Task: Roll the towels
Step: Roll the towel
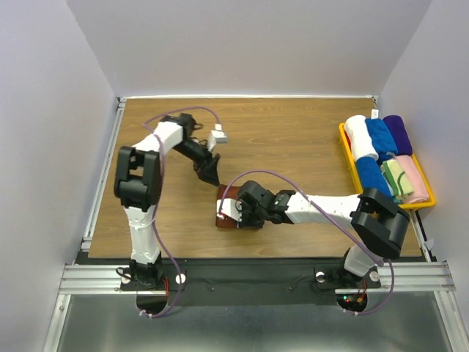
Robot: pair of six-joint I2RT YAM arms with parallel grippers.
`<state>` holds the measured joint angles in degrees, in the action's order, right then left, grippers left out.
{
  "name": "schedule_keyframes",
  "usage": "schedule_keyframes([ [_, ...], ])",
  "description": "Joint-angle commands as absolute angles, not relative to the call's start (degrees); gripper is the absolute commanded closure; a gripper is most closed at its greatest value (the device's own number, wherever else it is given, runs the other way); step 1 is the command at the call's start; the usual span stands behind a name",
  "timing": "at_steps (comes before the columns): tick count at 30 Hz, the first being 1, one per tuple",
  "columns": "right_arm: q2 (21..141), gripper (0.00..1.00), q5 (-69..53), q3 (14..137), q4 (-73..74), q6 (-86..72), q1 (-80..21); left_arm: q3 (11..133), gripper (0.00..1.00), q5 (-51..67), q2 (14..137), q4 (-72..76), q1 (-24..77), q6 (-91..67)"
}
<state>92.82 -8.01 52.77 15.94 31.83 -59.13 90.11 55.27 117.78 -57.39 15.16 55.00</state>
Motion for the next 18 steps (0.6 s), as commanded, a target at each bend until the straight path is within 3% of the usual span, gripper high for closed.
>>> schedule_keyframes([
  [1, 94.3, 1.00, -22.0, 55.2, 25.7, 26.5, -55.9, 85.4, 0.01, 54.5, 107.1, -47.5, 7.1, 50.7],
  [4, 97.3, 1.00, -30.1, 59.5, 30.1, 24.9, -52.5, 79.7, 0.01, 53.3, 98.1, -34.0, 0.6, 44.6],
  [9, 104.4, 0.98, -40.5, 68.2, 37.5, 23.1, -47.6, 66.4, 0.01, 46.9, 84.1, -22.3, -1.1, 44.1],
  [14, 114.7, 0.96, -51.9, 75.7, 44.6, 23.1, -44.3, 49.6, 0.01, 40.0, 66.3, -17.1, 6.4, 48.3],
  [18, 121.1, 0.93, -58.1, 81.4, 50.5, 24.8, -41.4, 37.3, 0.01, 33.2, 53.0, -14.1, 19.8, 51.6],
])
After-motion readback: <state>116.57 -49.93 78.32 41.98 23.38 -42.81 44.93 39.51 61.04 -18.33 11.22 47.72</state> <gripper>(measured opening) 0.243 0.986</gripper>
